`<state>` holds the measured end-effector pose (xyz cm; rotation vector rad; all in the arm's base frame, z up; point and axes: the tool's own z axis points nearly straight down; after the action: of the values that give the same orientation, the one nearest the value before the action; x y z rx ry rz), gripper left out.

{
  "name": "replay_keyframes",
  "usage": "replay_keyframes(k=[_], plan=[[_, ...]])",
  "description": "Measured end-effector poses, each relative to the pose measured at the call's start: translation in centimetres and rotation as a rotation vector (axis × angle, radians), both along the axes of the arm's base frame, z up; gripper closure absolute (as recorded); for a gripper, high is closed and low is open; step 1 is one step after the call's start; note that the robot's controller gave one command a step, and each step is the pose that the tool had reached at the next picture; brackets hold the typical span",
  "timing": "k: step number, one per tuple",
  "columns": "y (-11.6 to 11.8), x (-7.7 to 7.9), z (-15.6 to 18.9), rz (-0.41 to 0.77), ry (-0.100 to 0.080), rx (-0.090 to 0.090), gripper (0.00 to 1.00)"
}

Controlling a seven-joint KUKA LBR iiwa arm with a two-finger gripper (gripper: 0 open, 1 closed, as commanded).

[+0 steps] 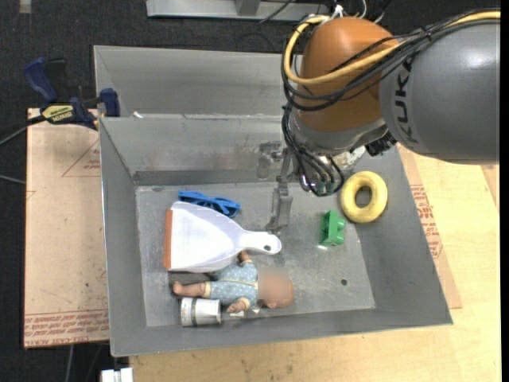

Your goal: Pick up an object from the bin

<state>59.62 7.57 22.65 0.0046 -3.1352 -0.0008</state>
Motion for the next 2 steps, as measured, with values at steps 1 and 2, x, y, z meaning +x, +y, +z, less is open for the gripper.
replay_keyframes(k=[1,2], plan=[[0.0,0.1,0.5,-0.002,-0.008,0.001,0.0],[2.4,0.7,-3.3,-0.018,-0.016,0.001,0.0]])
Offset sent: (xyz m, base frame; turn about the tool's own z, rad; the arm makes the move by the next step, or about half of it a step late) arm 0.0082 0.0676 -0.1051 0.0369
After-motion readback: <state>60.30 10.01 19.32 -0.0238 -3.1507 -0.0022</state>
